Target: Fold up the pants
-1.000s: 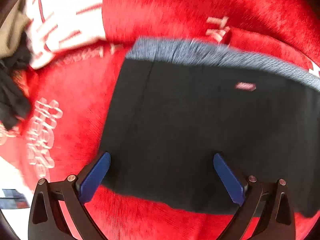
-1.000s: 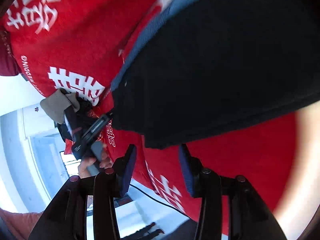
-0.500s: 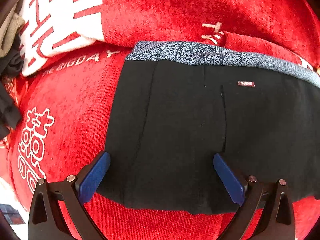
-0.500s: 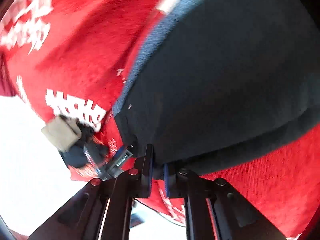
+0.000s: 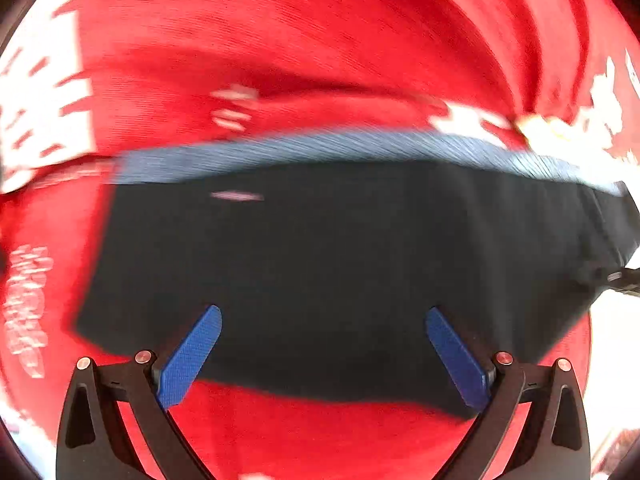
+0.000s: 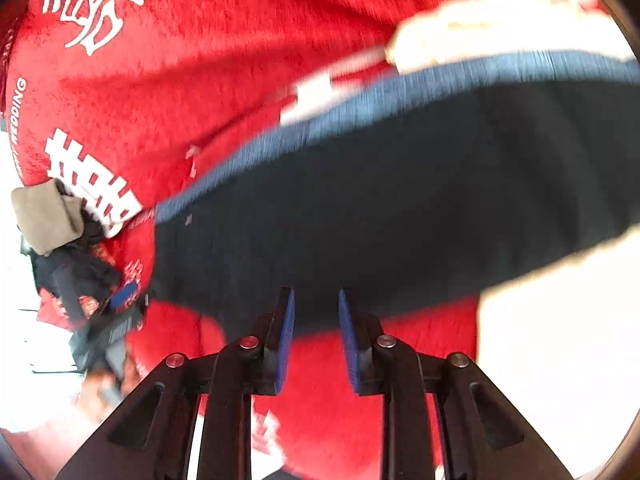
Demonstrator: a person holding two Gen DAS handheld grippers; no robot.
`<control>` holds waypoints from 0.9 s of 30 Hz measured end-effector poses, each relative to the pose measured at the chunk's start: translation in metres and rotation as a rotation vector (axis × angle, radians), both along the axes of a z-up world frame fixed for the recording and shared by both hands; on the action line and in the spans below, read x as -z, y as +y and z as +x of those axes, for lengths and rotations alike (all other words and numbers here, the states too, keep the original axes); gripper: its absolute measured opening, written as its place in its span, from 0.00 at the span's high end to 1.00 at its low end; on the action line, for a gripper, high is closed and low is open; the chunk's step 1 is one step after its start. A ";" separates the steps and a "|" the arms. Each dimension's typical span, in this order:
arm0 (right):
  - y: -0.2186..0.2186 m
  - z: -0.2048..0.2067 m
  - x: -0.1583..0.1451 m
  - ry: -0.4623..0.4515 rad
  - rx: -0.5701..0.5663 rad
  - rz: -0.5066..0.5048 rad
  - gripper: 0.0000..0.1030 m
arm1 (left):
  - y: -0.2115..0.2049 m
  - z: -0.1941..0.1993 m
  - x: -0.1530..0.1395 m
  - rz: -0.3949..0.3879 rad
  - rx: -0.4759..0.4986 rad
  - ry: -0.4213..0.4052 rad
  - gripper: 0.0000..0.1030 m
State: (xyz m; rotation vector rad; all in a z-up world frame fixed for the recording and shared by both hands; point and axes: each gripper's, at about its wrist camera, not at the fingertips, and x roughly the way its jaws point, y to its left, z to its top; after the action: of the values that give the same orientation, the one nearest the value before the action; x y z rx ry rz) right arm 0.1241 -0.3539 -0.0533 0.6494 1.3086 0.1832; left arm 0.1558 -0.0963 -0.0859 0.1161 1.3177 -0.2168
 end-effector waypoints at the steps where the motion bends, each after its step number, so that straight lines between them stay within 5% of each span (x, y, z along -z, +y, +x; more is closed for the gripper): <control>1: -0.005 0.009 0.008 0.009 -0.004 -0.028 0.74 | -0.011 -0.002 0.014 0.027 0.018 0.027 0.00; 4: -0.012 0.005 0.042 0.090 -0.031 -0.056 0.74 | -0.009 -0.003 0.019 0.013 -0.035 0.027 0.00; 6: -0.023 -0.008 0.038 0.062 -0.011 -0.006 0.74 | -0.006 0.009 0.011 0.010 -0.040 0.066 0.00; 9: -0.042 -0.010 0.022 0.079 -0.009 0.024 0.74 | -0.019 0.039 -0.008 0.003 -0.015 -0.015 0.00; 14: -0.043 0.053 0.013 -0.026 -0.023 -0.037 0.74 | -0.035 0.104 0.014 0.049 -0.113 -0.066 0.00; 17: -0.035 0.094 0.028 -0.029 -0.060 -0.086 0.74 | -0.028 0.117 0.036 0.050 -0.188 -0.070 0.00; 20: -0.044 0.112 0.039 -0.061 -0.090 -0.138 0.75 | -0.030 0.118 0.037 0.079 -0.161 -0.104 0.00; 27: -0.129 0.094 0.027 -0.032 0.146 -0.299 0.74 | -0.038 0.109 0.007 0.123 -0.141 -0.085 0.00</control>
State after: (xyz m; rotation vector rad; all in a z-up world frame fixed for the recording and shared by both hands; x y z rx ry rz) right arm 0.2179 -0.4828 -0.0802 0.4820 1.2218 -0.1201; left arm 0.2653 -0.1346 -0.0926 0.1344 1.2490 -0.0103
